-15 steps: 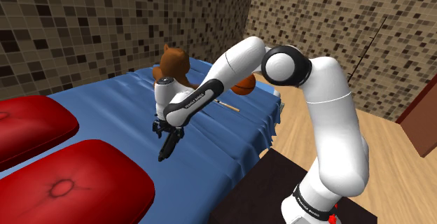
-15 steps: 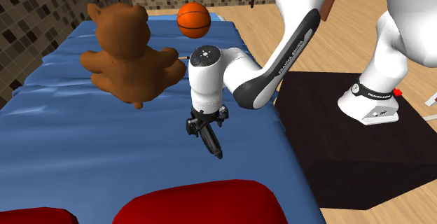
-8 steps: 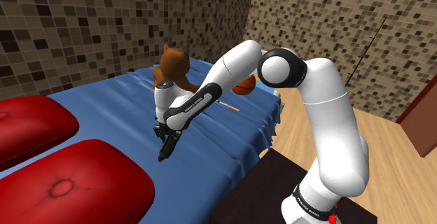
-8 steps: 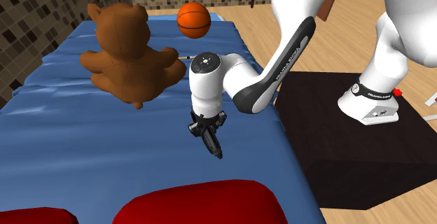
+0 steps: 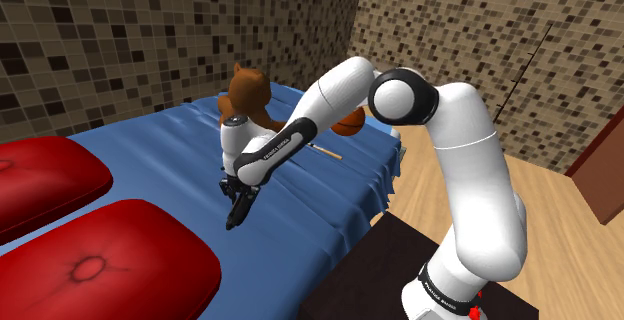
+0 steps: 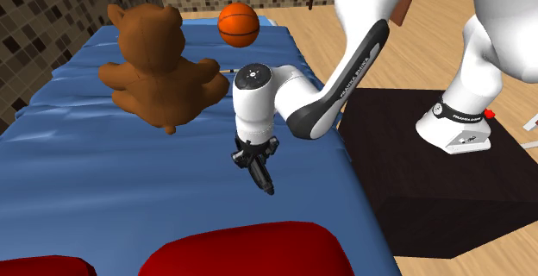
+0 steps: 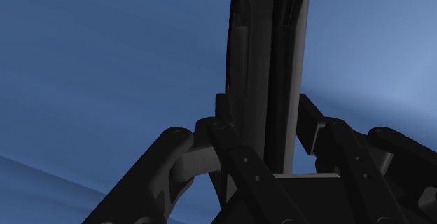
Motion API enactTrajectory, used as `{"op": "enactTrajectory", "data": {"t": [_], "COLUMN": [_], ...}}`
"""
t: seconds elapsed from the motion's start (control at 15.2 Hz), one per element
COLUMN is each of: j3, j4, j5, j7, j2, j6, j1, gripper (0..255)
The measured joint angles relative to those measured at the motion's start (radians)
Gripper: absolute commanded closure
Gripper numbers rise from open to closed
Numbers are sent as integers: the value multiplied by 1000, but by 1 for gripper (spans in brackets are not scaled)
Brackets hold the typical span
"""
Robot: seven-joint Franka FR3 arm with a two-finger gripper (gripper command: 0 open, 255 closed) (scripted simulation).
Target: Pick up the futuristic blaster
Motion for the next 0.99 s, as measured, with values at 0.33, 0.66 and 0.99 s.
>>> {"op": "enactTrajectory", "data": {"t": [0.33,0.66,0.99], "j3": [14,29,42], "j4": [-9,-15,-14], "j5": [17,37,54], "j7": [-16,-31,-44], "j2": [-46,-95,-136], "j6": [-36,-79,-119], "j1": [-12,-22,-29], "gripper": [255,255,255]}}
